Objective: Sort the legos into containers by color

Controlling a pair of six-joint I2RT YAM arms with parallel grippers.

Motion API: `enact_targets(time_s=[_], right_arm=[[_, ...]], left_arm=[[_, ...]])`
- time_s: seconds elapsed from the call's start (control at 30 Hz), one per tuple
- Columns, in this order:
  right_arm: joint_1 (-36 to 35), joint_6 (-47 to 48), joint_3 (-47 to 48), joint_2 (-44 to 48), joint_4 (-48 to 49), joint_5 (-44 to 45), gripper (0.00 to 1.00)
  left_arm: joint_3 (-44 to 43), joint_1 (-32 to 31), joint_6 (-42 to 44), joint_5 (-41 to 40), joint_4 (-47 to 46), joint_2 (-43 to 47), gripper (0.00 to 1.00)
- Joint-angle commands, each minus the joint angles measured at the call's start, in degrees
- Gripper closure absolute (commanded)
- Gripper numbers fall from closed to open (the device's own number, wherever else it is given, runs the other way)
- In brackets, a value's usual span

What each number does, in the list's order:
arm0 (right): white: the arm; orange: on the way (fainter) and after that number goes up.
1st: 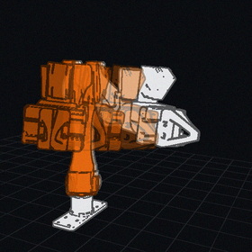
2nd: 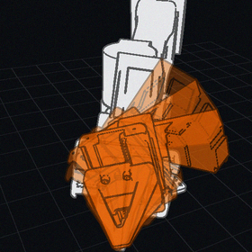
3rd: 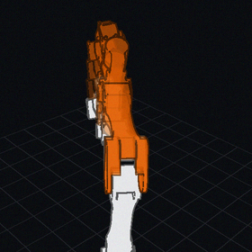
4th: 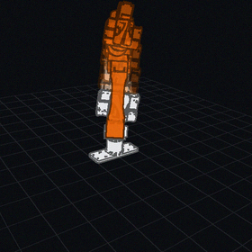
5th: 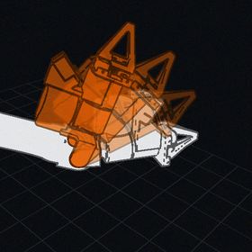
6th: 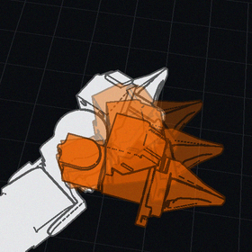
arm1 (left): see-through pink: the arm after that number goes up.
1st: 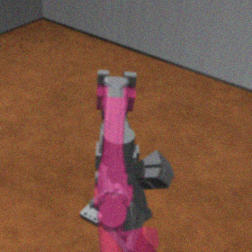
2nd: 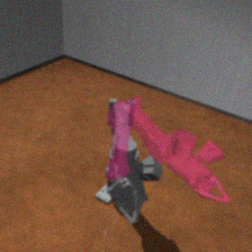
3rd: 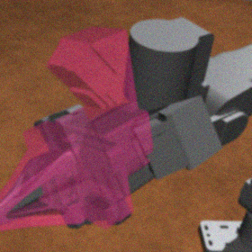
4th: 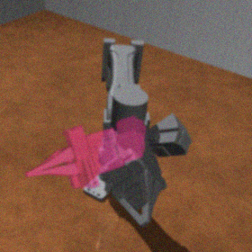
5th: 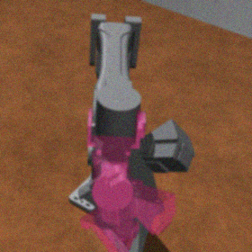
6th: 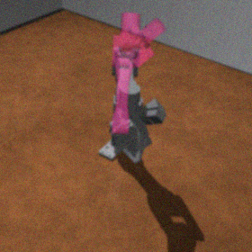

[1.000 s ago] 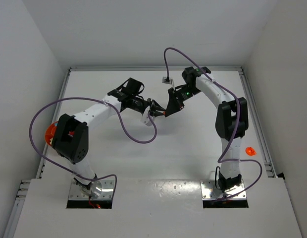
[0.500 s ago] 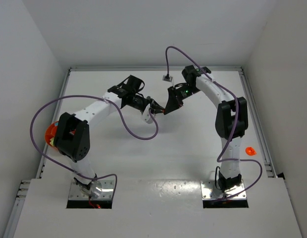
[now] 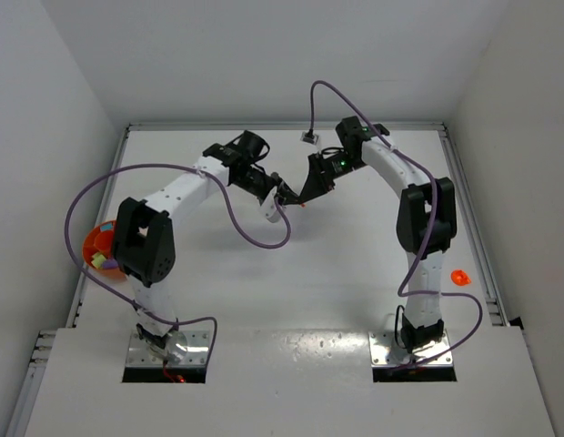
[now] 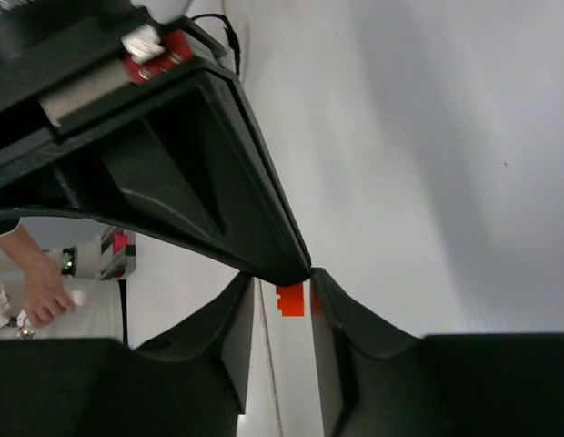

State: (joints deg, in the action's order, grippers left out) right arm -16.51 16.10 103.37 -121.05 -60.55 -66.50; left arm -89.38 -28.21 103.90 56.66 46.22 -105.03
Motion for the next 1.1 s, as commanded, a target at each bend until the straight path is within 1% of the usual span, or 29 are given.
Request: enact_targets(time_s=[0.0, 0.07, 0.2, 0.23, 0.27, 0.37, 0.47, 0.5, 0.53, 0.6, 0.63, 0.67, 0.7, 0.73, 0.8, 0.83, 0.87, 0.9, 0.93, 0.97, 1.0, 1.03, 1.07], right_arm=[[-0.8, -2.6, 0.9, 2.1, 10.7, -9.6, 0.67], [-0.3, -2.6, -0.4, 2.6, 11.2, -9.6, 0.62], [0.4, -2.6, -1.4, 4.0, 11.2, -7.6, 0.52], [0.4, -2.0, -1.9, 4.6, 11.2, -5.9, 0.43], [1.2, -1.1, -1.9, 4.6, 10.5, -4.8, 0.40], [1.9, 0.8, -3.1, 5.7, 8.4, 0.1, 0.35], [4.3, 3.1, -6.8, 7.9, 6.9, 3.8, 0.32], [5.2, 3.7, -7.6, 8.5, 6.9, 4.5, 0.31], [5.7, 4.2, -8.4, 8.5, 6.9, 5.7, 0.31], [6.4, 5.8, -10.2, 10.0, 5.8, 7.5, 0.31], [7.1, 6.5, -10.2, 10.0, 5.8, 7.5, 0.31], [7.1, 7.1, -10.8, 10.0, 5.1, 8.2, 0.31], [7.8, 7.1, -11.3, 10.6, 5.1, 8.8, 0.31], [8.4, 7.1, -11.4, 10.6, 5.1, 8.8, 0.31], [8.9, 7.6, -11.4, 10.6, 5.1, 9.5, 0.31], [9.0, 7.6, -11.4, 10.6, 5.1, 9.5, 0.31], [9.5, 7.6, -11.4, 10.6, 5.1, 10.0, 0.31], [9.5, 7.6, -10.6, 10.0, 5.1, 10.0, 0.31], [9.5, 8.2, -9.6, 10.0, 5.1, 10.0, 0.31], [9.5, 8.2, -9.1, 9.2, 4.5, 10.0, 0.31], [10.0, 8.2, -8.5, 8.4, 4.5, 10.0, 0.31], [10.0, 8.2, -8.0, 8.4, 4.5, 10.0, 0.31], [10.0, 8.2, -7.1, 7.5, 4.5, 10.5, 0.31]], left_arm=[[-2.2, -2.7, 6.8, 7.3, 14.1, -3.5, 1.00], [-3.4, -2.7, 9.0, 7.3, 15.7, -4.1, 1.00], [-4.0, -1.6, 9.6, 6.8, 17.8, -4.7, 1.00], [-4.0, -1.6, 9.6, 6.8, 18.5, -4.7, 1.00], [-3.4, -0.9, 9.6, 6.1, 18.5, -4.7, 1.00], [-2.6, 0.6, 6.7, 5.5, 18.5, -2.8, 1.00], [-0.4, 2.9, 1.1, 4.1, 17.2, 0.7, 1.00], [0.5, 3.8, -3.7, 3.2, 16.5, 1.8, 1.00], [1.0, 4.3, -6.6, 2.5, 15.8, 2.9, 1.00], [2.6, 6.0, -10.1, 0.0, 15.0, 6.7, 1.00], [3.2, 6.1, -15.0, -1.1, 13.9, 8.1, 1.00], [3.9, 6.9, -18.9, -3.9, 10.9, 9.7, 1.00], [4.4, 8.2, -22.5, -5.4, 9.8, 13.0, 1.00], [5.0, 9.0, -27.0, -6.6, 9.8, 14.4, 1.00], [5.0, 11.1, -31.4, -10.2, 9.8, 17.0, 1.00], [5.0, 11.7, -36.8, -12.0, 9.8, 19.0, 1.00], [4.4, 12.2, -39.4, -15.6, 9.8, 19.9, 1.00], [4.4, 12.2, -42.0, -17.4, 9.8, 20.8, 1.00], [3.9, 13.0, -47.5, -19.3, 9.8, 21.6, 1.00], [3.9, 13.6, -50.4, -21.2, 9.8, 22.9, 1.00], [3.9, 13.6, -53.2, -25.4, 10.3, 23.6, 1.00], [3.9, 14.7, -57.7, -27.2, 10.3, 24.2, 1.00], [3.9, 15.3, -59.8, -28.8, 11.0, 24.7, 1.00]])
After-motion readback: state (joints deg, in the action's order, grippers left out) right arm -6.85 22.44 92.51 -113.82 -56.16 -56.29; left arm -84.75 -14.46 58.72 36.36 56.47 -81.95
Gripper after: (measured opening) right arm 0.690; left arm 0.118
